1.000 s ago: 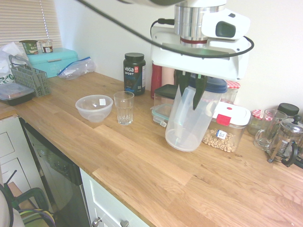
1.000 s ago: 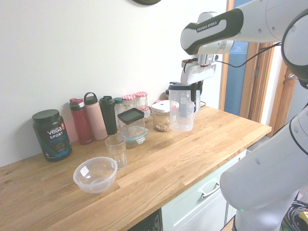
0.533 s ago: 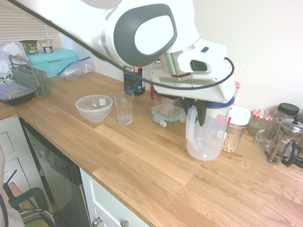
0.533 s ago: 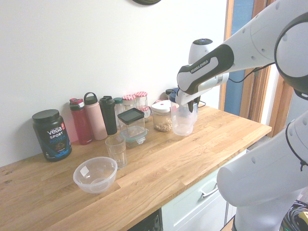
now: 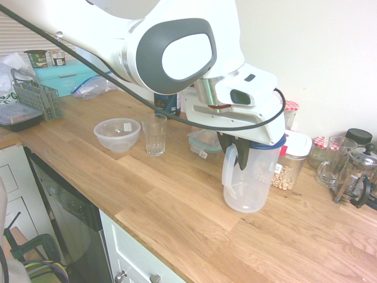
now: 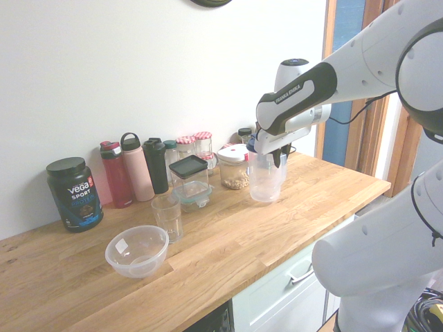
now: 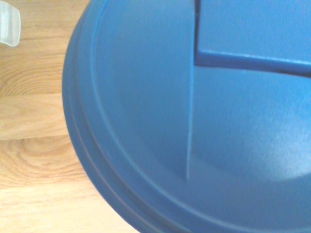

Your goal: Pour me some water

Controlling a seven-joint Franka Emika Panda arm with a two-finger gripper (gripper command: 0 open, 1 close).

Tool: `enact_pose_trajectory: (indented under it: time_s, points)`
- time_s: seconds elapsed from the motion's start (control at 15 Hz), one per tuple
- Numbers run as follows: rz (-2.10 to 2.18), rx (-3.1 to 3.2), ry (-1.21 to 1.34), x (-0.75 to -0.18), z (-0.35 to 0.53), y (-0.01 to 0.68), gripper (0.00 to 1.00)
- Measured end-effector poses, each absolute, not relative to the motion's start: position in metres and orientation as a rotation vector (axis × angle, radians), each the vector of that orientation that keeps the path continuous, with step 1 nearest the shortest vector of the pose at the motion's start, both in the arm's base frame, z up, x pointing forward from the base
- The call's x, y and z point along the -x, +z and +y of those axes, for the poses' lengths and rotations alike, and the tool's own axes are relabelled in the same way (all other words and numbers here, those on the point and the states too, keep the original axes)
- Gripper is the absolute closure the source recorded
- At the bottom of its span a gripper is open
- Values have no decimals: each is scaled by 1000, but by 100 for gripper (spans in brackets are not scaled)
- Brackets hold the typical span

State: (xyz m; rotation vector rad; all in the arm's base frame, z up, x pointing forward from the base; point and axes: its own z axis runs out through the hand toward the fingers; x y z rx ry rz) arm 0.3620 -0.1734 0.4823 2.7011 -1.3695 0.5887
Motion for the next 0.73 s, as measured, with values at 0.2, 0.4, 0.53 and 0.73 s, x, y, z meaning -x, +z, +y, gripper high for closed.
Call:
enact_pose_trajectory:
  time_s: [0.2,0.4,0.53,0.73]
  points:
    - [-1372,-2703,579,-361,-174,478,0]
    - [-1376,-2701,584,-361,-175,478,0]
    - [-1376,-2700,585,-360,-176,478,0]
    - [-1358,-2718,447,-345,-176,485,0]
